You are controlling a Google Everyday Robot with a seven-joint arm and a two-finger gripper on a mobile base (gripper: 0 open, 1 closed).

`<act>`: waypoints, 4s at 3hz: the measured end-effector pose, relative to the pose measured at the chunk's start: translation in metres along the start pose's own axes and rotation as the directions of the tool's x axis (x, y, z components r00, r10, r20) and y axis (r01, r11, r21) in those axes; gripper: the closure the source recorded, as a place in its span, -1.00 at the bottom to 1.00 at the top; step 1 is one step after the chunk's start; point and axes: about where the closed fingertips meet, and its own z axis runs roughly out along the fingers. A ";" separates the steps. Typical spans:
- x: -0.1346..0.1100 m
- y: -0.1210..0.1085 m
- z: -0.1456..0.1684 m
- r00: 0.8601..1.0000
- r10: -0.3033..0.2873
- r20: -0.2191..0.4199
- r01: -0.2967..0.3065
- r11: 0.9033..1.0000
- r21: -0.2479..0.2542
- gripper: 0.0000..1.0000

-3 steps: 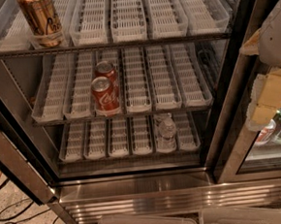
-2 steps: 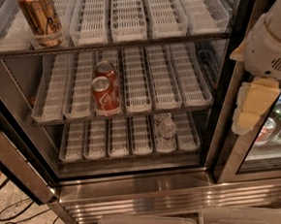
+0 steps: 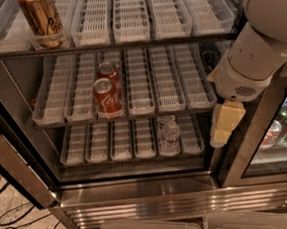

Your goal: Pick orange can from top shelf of fridge

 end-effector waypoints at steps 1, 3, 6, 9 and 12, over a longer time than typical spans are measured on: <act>0.000 0.000 0.000 1.000 0.000 0.000 0.000 1.000 0.000 -1.00; -0.030 0.012 0.013 0.985 0.014 0.171 0.000 0.996 -0.085 -1.00; -0.115 0.101 0.004 0.799 -0.081 0.596 0.120 0.992 -0.026 -1.00; -0.164 0.120 0.020 0.589 -0.083 0.804 0.145 0.989 -0.004 -1.00; -0.195 0.103 0.019 0.479 0.010 0.878 -0.088 0.995 0.037 -1.00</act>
Offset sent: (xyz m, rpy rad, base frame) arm 0.0058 0.0106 -0.0054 0.1599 0.0664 0.0212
